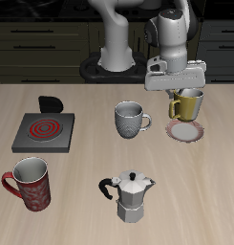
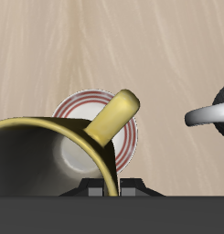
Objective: Place the white and yellow mug on the plate
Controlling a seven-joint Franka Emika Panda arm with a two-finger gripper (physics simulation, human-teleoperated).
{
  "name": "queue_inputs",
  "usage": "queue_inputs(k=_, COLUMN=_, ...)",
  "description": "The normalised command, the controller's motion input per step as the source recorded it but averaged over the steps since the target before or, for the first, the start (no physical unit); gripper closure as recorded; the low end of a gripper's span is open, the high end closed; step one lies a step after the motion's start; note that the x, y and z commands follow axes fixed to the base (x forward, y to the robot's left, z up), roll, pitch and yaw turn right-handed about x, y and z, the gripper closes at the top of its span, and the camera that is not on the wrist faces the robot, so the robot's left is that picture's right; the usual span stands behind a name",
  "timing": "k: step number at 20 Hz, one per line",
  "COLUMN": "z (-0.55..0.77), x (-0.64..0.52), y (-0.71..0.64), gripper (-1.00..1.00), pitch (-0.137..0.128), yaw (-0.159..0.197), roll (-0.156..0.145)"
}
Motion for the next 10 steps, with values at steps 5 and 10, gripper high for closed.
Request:
queue_inputs(k=5, z=-0.33, x=0.13, y=-0.01, gripper=1.0, pitch=0.04, yaw=0.003, roll=-0.002)
queue_inputs(k=10, z=-0.38, x=0.18, y=-0.02, gripper=1.0, pitch=0.056, yaw=0.005, roll=-0.007)
